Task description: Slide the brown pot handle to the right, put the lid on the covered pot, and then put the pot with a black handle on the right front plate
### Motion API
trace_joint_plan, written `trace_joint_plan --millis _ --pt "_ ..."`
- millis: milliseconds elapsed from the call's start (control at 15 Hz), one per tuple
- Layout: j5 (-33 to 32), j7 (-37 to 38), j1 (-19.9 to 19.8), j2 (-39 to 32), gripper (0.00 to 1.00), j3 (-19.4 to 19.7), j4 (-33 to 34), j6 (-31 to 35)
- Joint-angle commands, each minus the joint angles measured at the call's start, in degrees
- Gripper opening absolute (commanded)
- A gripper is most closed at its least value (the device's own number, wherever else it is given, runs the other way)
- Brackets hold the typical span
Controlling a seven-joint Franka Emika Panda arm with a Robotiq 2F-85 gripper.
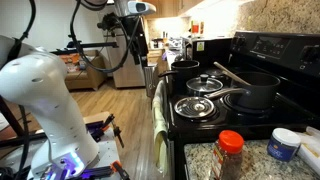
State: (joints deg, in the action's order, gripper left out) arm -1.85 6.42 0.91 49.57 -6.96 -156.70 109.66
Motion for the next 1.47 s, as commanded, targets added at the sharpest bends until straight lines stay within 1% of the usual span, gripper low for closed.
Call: trace_joint_plan --millis 0,267,400,533,667,933,1067,1200,1267,1400 --pt "-0.3 0.3 0.5 -0.1 1.0 0.4 0.1 -0.1" --pt "-0.3 0.3 0.5 -0.1 1.0 0.4 0.1 -0.1" --pt "-0.5 0.1 -0.2 -1.7 1.0 1.0 1.0 3.0" --pt "-0.4 1.6 -1.4 -4.4 1.0 1.5 2.1 6.7" --pt "0.0 2.6 -2.4 -7.4 1.0 2.6 3.1 10.9" --pt "0.7 5.0 -5.7 -15.7 1.0 5.1 5.3 18.1" --pt "1.9 4.3 -5.8 -20.5 1.0 6.9 7.0 20.9" --pt "2.9 4.2 -5.6 -25.3 1.0 7.8 9.1 23.1" --pt "2.9 3.9 -5.5 -27.9 1.0 8.0 10.3 24.5" --pt "2.1 4.1 -5.5 -32.1 1.0 7.9 12.6 25.0"
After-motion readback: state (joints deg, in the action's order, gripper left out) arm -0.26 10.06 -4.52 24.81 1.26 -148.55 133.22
